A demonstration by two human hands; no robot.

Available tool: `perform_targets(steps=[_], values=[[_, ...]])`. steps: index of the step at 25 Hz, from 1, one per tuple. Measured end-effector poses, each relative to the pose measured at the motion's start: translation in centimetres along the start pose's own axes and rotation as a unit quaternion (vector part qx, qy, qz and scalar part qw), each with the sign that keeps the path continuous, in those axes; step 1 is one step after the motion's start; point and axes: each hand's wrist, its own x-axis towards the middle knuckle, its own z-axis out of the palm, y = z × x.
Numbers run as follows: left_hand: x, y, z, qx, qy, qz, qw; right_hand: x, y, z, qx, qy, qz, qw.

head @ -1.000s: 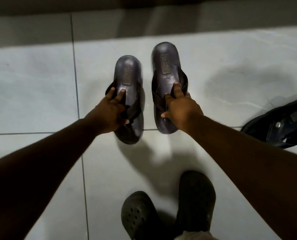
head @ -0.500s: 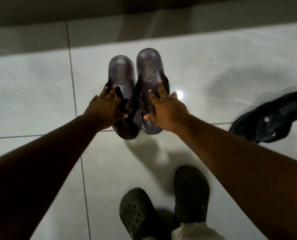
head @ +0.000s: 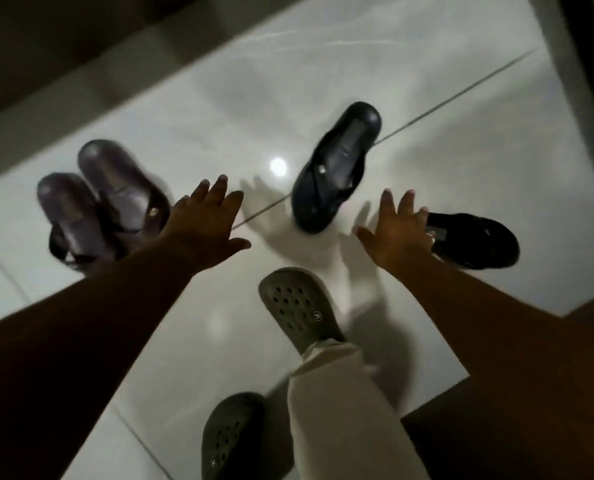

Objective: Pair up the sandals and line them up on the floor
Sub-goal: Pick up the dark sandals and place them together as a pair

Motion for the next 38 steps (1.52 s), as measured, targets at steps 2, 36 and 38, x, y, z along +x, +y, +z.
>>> perform_targets(steps=[2, 36, 38], values=[[4.6, 3.9, -0.3, 0.039, 0.006, 0.057, 0.998, 1.6, 5.6, 0.2, 0.017, 0.019, 0.087, 0.996], [14.1, 0.1, 2.1, -0.013, 0.093, -0.131, 0.987, 14.1, -13.3, -2.6, -0.026, 0.059, -0.247, 0.967], [14.3, 0.6, 2.4, -0.026, 0.102, -0.136, 0.985, 13.9, -13.4, -2.9, -0.038, 0.045, -0.248, 0.967]])
